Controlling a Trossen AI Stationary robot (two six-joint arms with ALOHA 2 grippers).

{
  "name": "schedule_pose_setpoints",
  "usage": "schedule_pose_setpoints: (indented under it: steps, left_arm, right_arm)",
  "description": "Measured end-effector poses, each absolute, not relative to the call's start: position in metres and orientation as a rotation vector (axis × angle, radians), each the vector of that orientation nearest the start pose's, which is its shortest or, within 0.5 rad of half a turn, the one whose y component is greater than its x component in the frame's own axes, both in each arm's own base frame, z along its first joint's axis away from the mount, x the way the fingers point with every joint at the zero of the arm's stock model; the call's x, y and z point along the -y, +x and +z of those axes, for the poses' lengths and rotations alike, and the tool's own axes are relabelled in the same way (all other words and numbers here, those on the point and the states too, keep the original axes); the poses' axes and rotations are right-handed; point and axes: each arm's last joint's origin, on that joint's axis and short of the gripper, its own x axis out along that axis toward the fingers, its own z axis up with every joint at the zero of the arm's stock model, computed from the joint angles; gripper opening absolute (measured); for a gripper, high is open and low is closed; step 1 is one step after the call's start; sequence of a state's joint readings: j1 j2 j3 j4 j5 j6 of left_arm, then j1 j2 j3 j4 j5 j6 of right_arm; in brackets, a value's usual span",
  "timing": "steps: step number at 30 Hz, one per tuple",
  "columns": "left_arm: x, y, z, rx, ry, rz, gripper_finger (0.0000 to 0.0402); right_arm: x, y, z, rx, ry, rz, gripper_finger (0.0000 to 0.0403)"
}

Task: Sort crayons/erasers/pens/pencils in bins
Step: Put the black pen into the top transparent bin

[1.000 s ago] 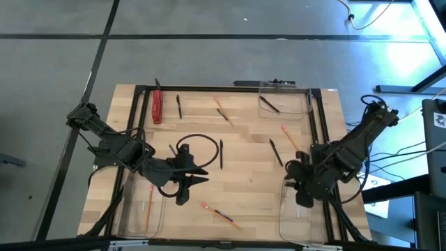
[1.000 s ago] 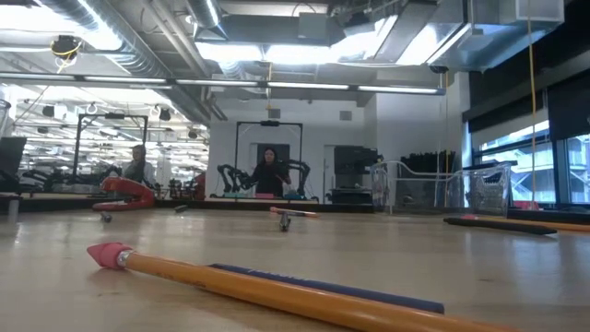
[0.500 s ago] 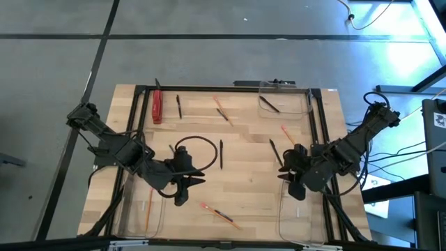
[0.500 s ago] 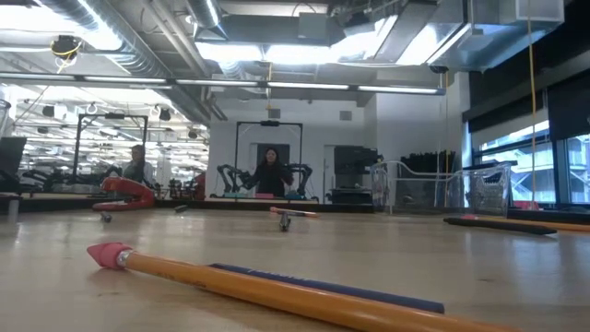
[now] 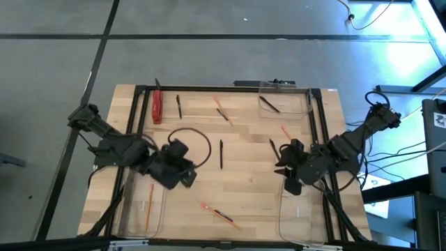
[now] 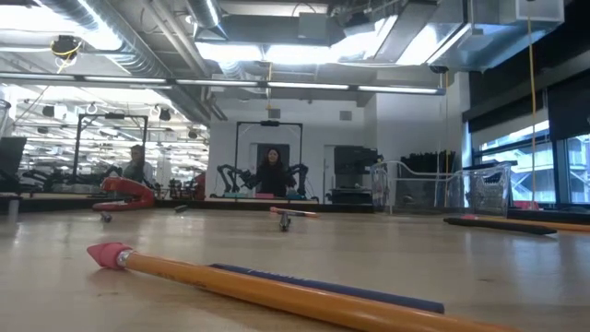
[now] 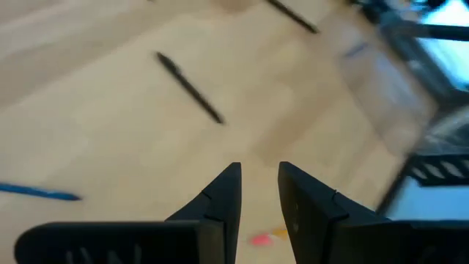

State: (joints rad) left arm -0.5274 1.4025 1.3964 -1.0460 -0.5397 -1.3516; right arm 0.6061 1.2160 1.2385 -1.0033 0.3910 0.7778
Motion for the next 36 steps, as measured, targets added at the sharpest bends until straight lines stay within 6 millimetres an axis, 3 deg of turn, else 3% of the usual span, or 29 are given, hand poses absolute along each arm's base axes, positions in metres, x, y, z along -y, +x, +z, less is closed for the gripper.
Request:
schedule_pose_setpoints:
  steps: [8,14,27,33,36]
  left_arm:
    - [0.091,0.259,0.345,-0.655,-0.766,0.618,0.0085]
    - [0.081,0.268,0.342,-0.654,-0.738,0.644,0.0085]
    - [0.081,0.272,0.337,-0.660,-0.723,0.658,0.0085]
    - [0.082,0.273,0.336,-0.666,-0.720,0.659,0.0085]
    - [0.082,0.273,0.336,-0.665,-0.720,0.659,0.0085]
  right_arm:
    - [-0.109,0.199,0.340,-0.842,0.222,-0.149,0.0108]
    - [-0.102,0.203,0.340,-0.837,0.249,-0.189,0.0108]
    - [-0.070,0.220,0.336,-0.838,0.332,-0.336,0.0108]
    - [-0.049,0.240,0.316,-0.971,0.359,-0.428,0.0108]
    - [-0.034,0.243,0.303,-1.079,0.452,-0.523,0.0108]
